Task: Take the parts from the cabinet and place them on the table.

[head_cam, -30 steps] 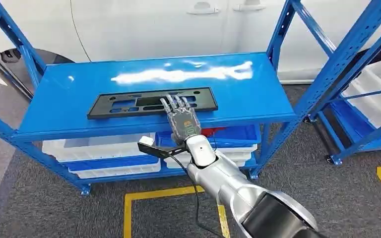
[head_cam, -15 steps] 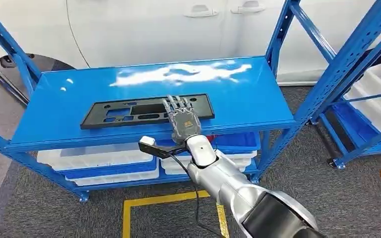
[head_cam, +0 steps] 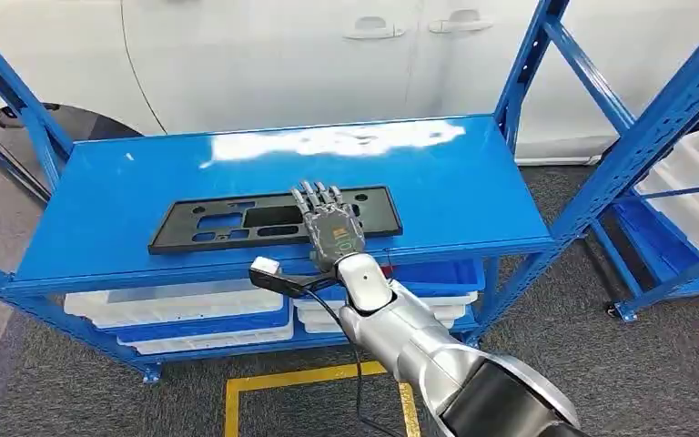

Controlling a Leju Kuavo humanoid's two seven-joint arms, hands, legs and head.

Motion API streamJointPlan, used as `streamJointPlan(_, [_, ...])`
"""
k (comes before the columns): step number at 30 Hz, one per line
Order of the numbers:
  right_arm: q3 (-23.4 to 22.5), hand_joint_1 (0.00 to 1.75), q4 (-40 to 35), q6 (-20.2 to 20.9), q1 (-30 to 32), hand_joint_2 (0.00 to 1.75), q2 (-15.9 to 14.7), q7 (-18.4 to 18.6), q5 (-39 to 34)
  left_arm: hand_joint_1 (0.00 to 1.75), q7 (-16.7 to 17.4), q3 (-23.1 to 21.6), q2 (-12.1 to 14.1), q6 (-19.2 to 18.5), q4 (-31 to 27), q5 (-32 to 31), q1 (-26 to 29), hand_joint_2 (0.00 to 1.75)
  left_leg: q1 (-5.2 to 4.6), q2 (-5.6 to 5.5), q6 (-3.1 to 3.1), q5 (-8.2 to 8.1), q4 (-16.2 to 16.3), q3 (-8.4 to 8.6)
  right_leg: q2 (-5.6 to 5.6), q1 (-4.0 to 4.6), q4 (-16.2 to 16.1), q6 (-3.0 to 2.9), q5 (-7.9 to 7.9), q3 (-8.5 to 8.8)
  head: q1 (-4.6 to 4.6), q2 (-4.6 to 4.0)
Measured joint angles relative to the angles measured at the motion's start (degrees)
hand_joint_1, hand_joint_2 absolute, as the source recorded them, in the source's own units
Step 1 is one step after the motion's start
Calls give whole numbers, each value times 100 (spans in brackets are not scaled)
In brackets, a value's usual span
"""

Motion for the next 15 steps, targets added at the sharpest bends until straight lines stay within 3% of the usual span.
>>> streamJointPlan(1, [0,0,-17,2,-6,175,2,-7,-2,0,0,0,-2,0,0,-7,-5,0,-7,-2,34,-23,-6,20,-11,-6,229,30,-112,-96,2,0])
streamJointPlan(4, [4,0,-28,42,39,175,2,-20,-4,0,0,4,0,2,0,-7,-10,0,-13,2,82,-74,-1,49,-15,-36,1593,65,-646,-875,2,0])
streamJointPlan(5, [9,0,-28,68,71,175,0,-20,-4,0,-2,9,2,7,0,-4,-8,0,-13,0,79,-95,5,65,-16,-42,1893,73,-674,-1087,2,0])
streamJointPlan(6, [22,0,-28,79,96,175,0,-22,-4,0,-2,15,2,7,0,4,10,0,-13,-5,74,-126,14,98,-17,-54,1888,76,-531,-1166,2,0])
streamJointPlan(7, [44,0,-28,81,104,175,0,-22,-4,0,-7,24,0,7,0,11,30,0,-13,-8,63,-164,23,145,-18,-63,1572,68,-249,-1071,2,0])
streamJointPlan(9, [68,0,-41,87,99,175,2,-22,-4,0,-15,35,-2,7,0,15,37,0,-13,-14,34,-240,36,256,-25,-65,518,19,385,-633,2,0])
streamJointPlan(10, [83,0,-48,89,98,175,2,-22,-4,0,-18,39,-4,4,0,20,37,0,-12,-13,12,-269,33,275,-28,-59,149,-11,480,-502,2,0])
streamJointPlan(11, [107,0,-50,101,87,175,4,-22,0,0,-22,42,-4,7,0,20,25,0,-63,-19,-33,-306,71,278,-28,-24,48,-18,411,-441,2,0])
streamJointPlan(14, [183,0,-65,103,96,175,4,-22,-37,0,-50,55,-2,7,2,22,31,0,-23,-10,-131,-336,16,312,-5,1,71,-111,372,-443,2,0])
streamJointPlan(15, [199,0,-89,98,96,175,11,-20,-56,0,-57,61,4,9,0,22,27,0,-25,-2,-172,-373,23,320,-4,-56,8,-153,394,-387,2,0])
